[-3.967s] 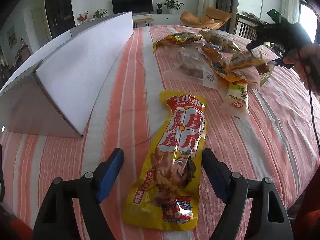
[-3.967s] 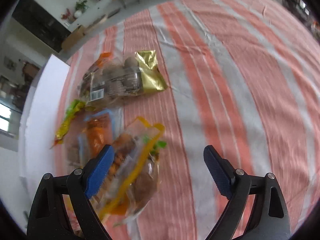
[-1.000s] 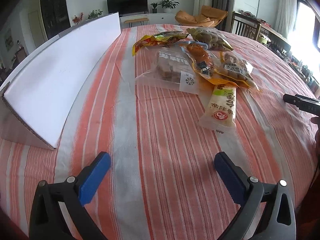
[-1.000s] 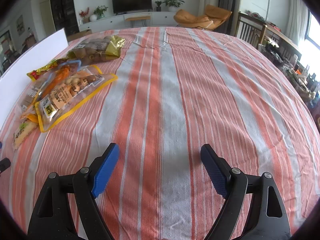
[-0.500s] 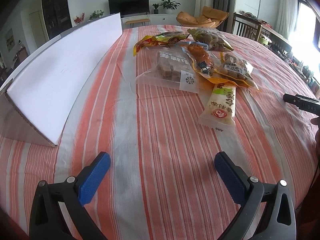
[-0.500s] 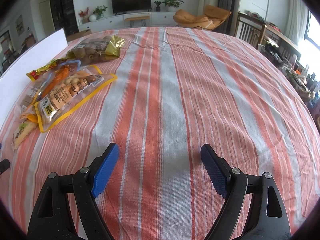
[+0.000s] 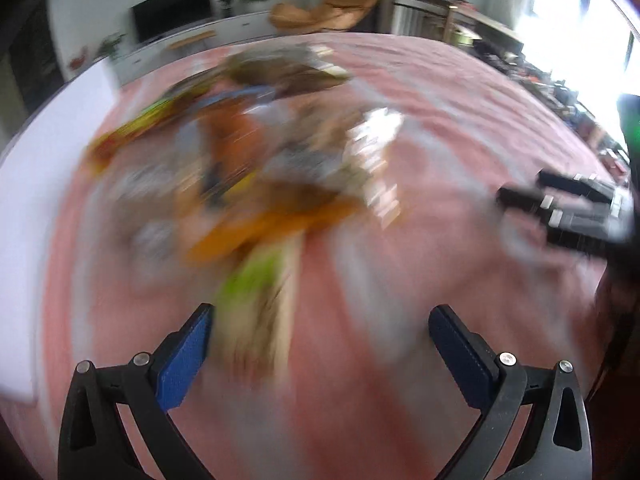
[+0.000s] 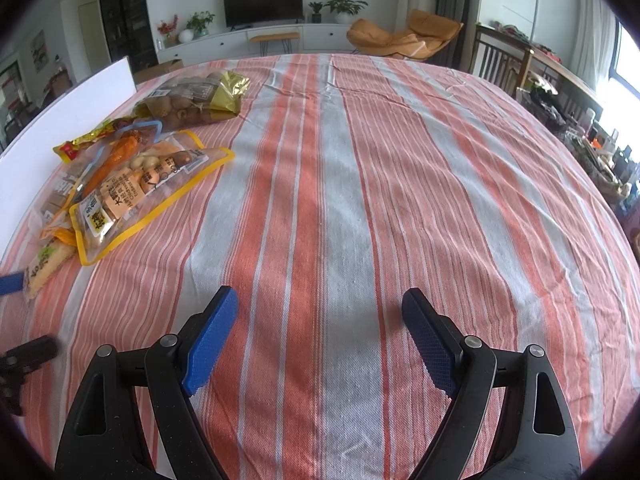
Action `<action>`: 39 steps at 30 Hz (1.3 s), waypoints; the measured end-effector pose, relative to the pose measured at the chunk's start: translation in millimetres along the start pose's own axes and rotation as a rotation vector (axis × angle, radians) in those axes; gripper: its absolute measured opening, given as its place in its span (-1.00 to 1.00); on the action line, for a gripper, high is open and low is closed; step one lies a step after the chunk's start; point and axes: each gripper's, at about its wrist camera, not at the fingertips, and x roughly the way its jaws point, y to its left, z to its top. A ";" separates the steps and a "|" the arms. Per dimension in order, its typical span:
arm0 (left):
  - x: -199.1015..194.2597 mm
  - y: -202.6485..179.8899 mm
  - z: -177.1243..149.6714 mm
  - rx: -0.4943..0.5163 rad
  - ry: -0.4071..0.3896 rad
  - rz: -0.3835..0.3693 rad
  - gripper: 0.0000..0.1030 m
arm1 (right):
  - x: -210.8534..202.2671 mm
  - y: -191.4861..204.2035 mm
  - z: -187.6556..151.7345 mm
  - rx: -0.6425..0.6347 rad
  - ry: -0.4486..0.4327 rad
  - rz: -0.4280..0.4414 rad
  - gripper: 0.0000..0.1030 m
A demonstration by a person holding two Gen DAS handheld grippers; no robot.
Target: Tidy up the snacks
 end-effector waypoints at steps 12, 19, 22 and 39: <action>-63.7 67.0 -30.8 -0.220 -0.091 -0.045 0.99 | -0.7 -0.6 -0.2 -0.001 0.001 0.001 0.71; -49.6 130.8 -47.9 -0.377 -0.067 0.099 0.99 | -0.5 0.0 0.4 -0.003 0.004 0.000 0.72; -41.0 123.4 -51.3 -0.298 -0.057 0.153 0.99 | -0.6 -0.1 0.5 -0.003 0.004 0.000 0.72; -33.2 117.5 -50.4 -0.229 -0.067 0.189 1.00 | 4.8 16.1 55.6 0.303 0.109 0.246 0.72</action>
